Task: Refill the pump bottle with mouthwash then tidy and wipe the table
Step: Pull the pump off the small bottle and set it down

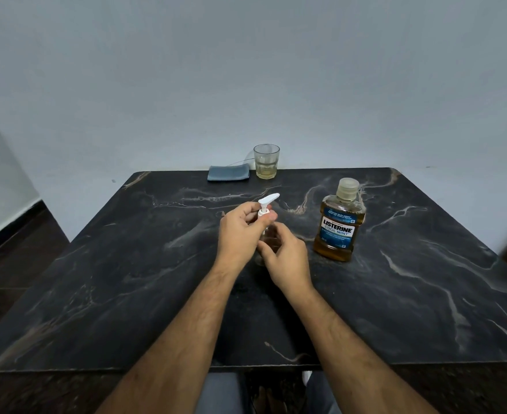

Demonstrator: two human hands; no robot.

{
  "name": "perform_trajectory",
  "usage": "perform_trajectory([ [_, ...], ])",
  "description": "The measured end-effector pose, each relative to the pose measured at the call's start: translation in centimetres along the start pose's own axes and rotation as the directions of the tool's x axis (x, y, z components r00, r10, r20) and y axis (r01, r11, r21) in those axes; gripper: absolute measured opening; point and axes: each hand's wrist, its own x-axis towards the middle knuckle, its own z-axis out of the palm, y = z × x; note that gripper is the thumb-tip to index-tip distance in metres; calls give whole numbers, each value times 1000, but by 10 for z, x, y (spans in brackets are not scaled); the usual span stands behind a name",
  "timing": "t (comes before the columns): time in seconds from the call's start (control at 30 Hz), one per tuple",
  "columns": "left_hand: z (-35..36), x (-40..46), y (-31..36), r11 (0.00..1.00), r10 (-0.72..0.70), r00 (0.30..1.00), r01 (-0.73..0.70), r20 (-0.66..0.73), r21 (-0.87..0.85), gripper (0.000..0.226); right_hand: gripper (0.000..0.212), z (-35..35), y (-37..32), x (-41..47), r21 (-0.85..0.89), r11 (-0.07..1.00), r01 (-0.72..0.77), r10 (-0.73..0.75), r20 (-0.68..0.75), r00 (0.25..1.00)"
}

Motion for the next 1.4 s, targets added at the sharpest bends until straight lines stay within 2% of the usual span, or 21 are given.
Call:
perform_trajectory([
  [0.1, 0, 0, 2, 1000, -19, 999, 20, -48, 24, 17, 39, 2, 2, -1, 12, 1000, 2, -2, 1, 1000],
  [0.2, -1, 4, 6, 998, -55, 998, 56, -25, 26, 26, 38, 4, 2, -3, 26, 1000, 10, -10, -2, 1000],
  [0.37, -2, 0, 15, 990, -95, 968, 117, 233, -84, 37, 42, 2, 1, -4, 49, 999, 22, -22, -3, 1000],
  [0.43, -6, -5, 15, 983, -96, 960, 134, 264, -129, 33, 40, 2, 2, -4, 59, 998, 25, -24, -9, 1000],
  [0.53, -17, -11, 10, 975, -76, 968, 123, 239, -187, 34, 37, 5, 4, -3, 66, 998, 15, -14, -8, 1000],
  [0.67, -24, -13, 3, 991, 0, 992, 16, 123, -130, 35, 40, 7, 6, -3, 96, 995, -17, 16, 10, 1000],
  [0.77, -22, -7, 5, 992, 0, 998, 8, 67, -123, 31, 40, 8, 6, -3, 106, 994, -20, 19, 10, 1000],
  [0.97, -15, 11, 10, 999, -51, 980, 53, 190, -3, 35, 36, 6, 6, -4, 78, 997, -26, 25, 8, 1000],
  [1.1, -2, 13, 17, 995, -82, 960, 93, 269, -28, 42, 39, 3, 4, -4, 70, 998, 1, 0, -3, 1000],
  [1.3, -9, 3, 12, 990, -87, 958, 113, 273, -80, 41, 41, 2, 3, -5, 68, 998, 12, -11, -5, 1000],
  [1.4, -18, -1, 10, 992, -55, 967, 82, 249, -98, 34, 39, 4, 3, -4, 75, 997, -1, 2, -4, 1000],
])
